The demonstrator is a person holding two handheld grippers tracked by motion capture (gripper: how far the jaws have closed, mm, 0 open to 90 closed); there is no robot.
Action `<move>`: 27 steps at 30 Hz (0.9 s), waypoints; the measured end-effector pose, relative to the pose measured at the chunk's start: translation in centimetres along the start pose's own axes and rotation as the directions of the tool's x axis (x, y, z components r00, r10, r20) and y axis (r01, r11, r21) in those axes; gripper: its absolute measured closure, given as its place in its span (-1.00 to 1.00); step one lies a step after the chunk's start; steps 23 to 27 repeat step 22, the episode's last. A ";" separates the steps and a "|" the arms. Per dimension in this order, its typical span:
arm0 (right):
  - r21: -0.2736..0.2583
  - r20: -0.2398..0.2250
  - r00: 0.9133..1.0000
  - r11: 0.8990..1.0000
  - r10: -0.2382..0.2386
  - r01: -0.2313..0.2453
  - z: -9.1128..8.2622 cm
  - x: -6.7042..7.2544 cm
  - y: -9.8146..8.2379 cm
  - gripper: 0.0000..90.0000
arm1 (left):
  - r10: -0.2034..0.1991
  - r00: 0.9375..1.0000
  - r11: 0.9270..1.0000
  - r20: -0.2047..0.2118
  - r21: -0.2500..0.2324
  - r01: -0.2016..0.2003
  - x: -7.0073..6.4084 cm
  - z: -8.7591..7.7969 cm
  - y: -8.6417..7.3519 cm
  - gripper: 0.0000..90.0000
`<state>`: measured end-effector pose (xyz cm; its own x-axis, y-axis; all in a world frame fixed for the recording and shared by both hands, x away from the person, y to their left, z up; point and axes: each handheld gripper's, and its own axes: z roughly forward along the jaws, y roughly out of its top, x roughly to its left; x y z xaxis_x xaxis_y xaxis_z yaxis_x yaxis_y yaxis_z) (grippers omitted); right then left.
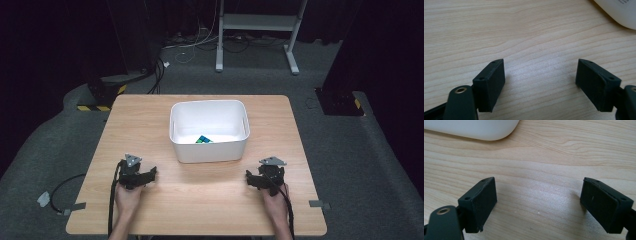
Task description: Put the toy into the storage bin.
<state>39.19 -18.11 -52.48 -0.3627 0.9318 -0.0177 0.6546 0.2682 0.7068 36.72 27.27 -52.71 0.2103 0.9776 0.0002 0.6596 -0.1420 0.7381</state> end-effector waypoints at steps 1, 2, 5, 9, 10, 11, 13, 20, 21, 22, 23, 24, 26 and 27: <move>0.000 0.000 1.000 1.000 0.000 0.000 0.0 0.0 0.0 -0.70 | 0.001 1.000 1.000 -0.003 -0.001 -0.001 0.0 0.0 0.0 -0.47; 0.000 0.000 1.000 1.000 0.000 0.000 0.0 0.0 0.0 -0.70 | 0.001 1.000 1.000 -0.003 -0.001 -0.001 0.0 0.0 0.0 -0.48; 0.000 0.000 1.000 1.000 0.000 0.000 0.0 0.0 0.0 -0.70 | 0.001 1.000 1.000 -0.005 -0.001 -0.001 0.0 0.1 0.0 -0.49; 0.000 0.000 1.000 1.000 0.000 0.000 0.0 0.0 0.0 -0.70 | 0.002 1.000 1.000 -0.005 -0.001 -0.002 0.0 0.1 0.0 -0.49; 0.000 0.000 1.000 1.000 0.000 0.000 0.0 0.0 0.0 -0.70 | 0.002 1.000 1.000 -0.005 -0.001 -0.002 0.0 0.1 0.0 -0.49; 0.000 0.000 1.000 1.000 0.000 0.000 0.0 0.0 0.0 -0.70 | 0.002 1.000 1.000 -0.005 -0.001 -0.002 0.0 0.1 0.0 -0.49; 0.000 0.000 1.000 1.000 0.000 0.000 0.0 0.0 0.0 -0.70 | 0.001 1.000 1.000 -0.002 -0.001 -0.001 0.0 0.1 0.0 -0.50; 0.000 0.000 1.000 1.000 0.000 0.000 0.0 0.0 0.0 -0.70 | 0.001 1.000 1.000 0.000 0.000 -0.001 0.0 0.1 0.0 -0.51; 0.000 0.000 1.000 1.000 0.000 0.000 0.0 0.0 0.0 -0.70 | 0.001 1.000 1.000 0.000 0.000 -0.001 0.0 0.1 0.0 -0.51; 0.000 0.000 1.000 1.000 0.000 0.000 0.0 0.0 0.0 -0.70 | 0.001 1.000 1.000 0.000 0.000 -0.001 0.0 0.1 0.0 -0.51; 0.000 0.000 1.000 1.000 0.000 0.000 0.0 0.0 0.0 -0.70 | 0.001 1.000 1.000 0.000 0.000 -0.001 0.0 0.1 0.0 -0.51; 0.000 0.000 1.000 1.000 0.000 0.000 0.0 0.0 0.0 -0.70 | 0.001 1.000 1.000 0.000 0.000 -0.001 0.0 0.1 0.0 -0.51; 0.000 0.000 1.000 1.000 0.000 0.000 0.0 0.0 0.0 -0.70 | 0.001 1.000 1.000 0.000 0.000 -0.001 0.0 0.1 0.0 -0.51; 0.000 0.000 1.000 1.000 0.000 0.000 0.0 0.0 0.0 -0.70 | 0.001 1.000 1.000 0.000 0.000 -0.001 0.0 0.1 0.0 -0.51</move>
